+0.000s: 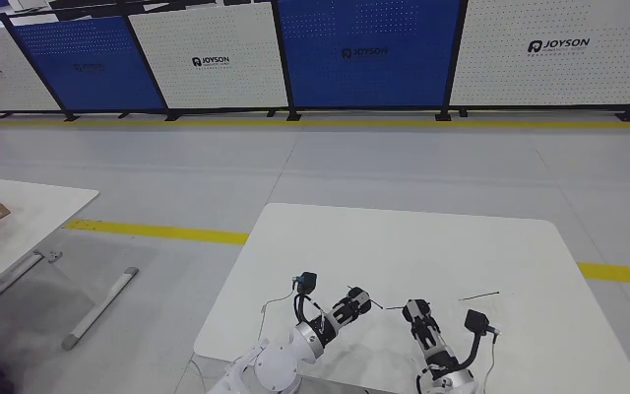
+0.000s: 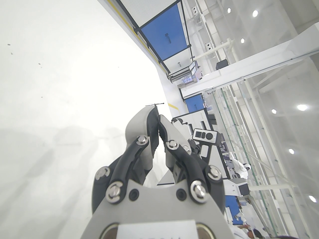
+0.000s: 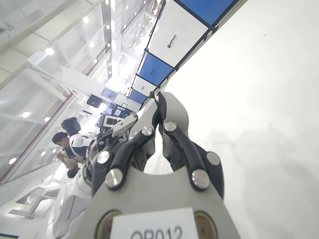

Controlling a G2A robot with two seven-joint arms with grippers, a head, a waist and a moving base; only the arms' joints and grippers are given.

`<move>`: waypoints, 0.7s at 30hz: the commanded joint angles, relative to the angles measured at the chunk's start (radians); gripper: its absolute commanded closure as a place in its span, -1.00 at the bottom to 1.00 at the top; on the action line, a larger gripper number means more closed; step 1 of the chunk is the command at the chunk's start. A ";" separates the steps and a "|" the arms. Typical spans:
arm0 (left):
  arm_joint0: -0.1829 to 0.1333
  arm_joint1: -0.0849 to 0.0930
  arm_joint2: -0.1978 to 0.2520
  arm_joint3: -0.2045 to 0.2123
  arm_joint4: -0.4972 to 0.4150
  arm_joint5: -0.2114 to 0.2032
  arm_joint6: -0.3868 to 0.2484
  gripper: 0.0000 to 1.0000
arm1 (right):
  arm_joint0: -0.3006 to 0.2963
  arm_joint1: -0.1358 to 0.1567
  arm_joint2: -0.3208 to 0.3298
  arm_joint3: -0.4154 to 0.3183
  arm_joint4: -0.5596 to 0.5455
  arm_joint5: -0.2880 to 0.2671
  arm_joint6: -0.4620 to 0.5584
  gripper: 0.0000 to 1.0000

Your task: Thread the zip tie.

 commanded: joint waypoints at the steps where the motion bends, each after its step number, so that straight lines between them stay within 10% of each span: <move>1: 0.000 0.000 0.000 0.000 0.000 0.000 0.000 1.00 | 0.002 -0.002 0.002 0.002 0.004 -0.001 0.010 1.00; 21: 0.000 0.000 0.000 0.000 0.000 0.000 0.000 1.00 | 0.011 -0.012 0.009 0.015 0.033 -0.015 0.041 1.00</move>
